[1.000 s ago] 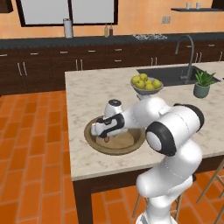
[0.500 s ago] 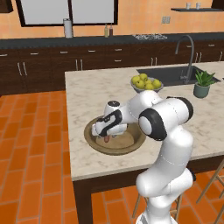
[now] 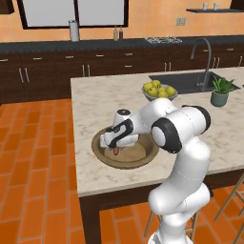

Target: Place one bun and one sausage from the bowl on each plate.

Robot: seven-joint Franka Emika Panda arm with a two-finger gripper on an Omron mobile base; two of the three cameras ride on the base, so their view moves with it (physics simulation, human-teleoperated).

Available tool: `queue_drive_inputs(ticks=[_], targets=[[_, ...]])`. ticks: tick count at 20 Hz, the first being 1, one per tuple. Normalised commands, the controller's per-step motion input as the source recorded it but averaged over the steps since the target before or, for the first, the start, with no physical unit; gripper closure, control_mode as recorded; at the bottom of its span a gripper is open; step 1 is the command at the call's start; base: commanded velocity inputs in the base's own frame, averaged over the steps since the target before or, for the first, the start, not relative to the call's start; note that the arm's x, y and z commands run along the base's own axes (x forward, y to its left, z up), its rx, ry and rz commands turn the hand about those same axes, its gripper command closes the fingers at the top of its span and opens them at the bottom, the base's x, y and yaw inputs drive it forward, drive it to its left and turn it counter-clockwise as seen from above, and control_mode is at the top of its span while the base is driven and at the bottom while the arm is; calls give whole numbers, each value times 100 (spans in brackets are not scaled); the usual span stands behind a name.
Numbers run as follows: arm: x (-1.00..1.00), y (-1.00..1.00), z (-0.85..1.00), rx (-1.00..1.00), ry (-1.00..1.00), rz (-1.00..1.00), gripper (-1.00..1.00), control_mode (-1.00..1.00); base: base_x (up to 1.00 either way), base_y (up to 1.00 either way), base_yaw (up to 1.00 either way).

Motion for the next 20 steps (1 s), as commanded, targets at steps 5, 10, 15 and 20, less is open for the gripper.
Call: queue_drive_inputs(ticks=[5, 10, 15, 20], targets=[[-22, -16, 16, 0, 0, 0, 100, -100, 0, 0, 0], [-53, -41, 98, 0, 1, 6, 100, -100, 0, 0, 0], [-95, -55, 75, -2, -3, 15, 100, -100, 0, 0, 0], [-97, -41, 35, 0, -7, 13, 100, -100, 0, 0, 0]])
